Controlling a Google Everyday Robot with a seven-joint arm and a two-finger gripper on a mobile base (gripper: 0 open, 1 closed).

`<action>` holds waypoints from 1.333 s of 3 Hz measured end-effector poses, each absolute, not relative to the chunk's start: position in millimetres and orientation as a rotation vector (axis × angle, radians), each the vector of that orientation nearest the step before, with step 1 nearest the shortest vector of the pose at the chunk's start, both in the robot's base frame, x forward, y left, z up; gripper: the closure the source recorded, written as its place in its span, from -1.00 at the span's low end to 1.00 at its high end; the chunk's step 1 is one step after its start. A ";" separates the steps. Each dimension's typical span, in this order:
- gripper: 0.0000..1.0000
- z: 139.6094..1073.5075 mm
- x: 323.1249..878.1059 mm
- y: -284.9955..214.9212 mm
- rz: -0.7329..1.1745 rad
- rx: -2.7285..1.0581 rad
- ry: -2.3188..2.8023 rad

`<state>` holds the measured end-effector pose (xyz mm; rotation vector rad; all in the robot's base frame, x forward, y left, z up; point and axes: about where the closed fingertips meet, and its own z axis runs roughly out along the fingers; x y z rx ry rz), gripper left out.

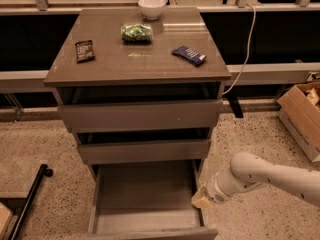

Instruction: Close bottom drawer

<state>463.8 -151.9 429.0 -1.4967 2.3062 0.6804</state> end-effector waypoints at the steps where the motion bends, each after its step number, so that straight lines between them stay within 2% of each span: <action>1: 1.00 409.9 462.0 -145.8 0.715 -1.490 2.309; 4: 1.00 314.1 434.3 -152.9 0.871 -1.392 2.518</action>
Offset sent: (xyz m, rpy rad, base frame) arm -0.0110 0.0094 -0.0937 -0.0070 0.1561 -0.0213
